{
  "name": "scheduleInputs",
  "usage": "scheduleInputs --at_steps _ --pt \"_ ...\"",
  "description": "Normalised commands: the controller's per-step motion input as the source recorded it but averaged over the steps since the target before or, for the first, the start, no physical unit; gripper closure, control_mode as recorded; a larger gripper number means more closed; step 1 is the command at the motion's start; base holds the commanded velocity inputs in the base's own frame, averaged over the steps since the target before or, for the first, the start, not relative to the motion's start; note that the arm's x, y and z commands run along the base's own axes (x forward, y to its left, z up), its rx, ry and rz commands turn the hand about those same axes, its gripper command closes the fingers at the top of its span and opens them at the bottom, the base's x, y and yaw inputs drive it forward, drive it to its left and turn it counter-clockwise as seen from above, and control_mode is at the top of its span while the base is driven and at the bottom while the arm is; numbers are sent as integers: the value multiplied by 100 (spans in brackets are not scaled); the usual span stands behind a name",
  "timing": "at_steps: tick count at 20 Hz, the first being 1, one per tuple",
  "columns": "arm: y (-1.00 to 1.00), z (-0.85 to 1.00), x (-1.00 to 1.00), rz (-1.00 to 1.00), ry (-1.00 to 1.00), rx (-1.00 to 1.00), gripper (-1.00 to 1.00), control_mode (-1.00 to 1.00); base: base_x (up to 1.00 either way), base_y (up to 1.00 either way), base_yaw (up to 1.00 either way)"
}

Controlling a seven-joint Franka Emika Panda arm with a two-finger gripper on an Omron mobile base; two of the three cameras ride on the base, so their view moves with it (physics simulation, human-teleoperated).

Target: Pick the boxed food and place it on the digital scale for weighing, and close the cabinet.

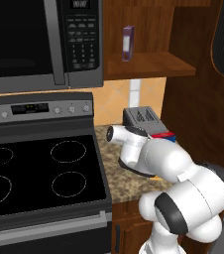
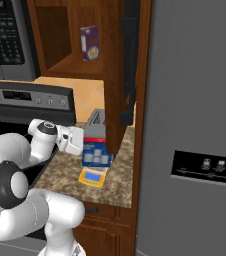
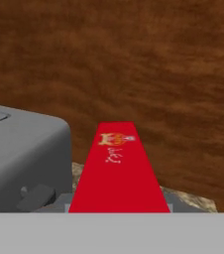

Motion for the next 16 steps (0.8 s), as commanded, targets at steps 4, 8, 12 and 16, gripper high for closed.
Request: scheduleInputs --at_steps 4,8,12,16 --pt "0 -20 0 0 1 0 100 -100 0 0 0" --pt "0 -30 0 0 4 0 100 -100 0 0 0" --pt "0 -35 0 0 5 0 -100 -100 0 0 0" --pt "0 -9 -9 0 0 0 -100 -100 0 0 0"
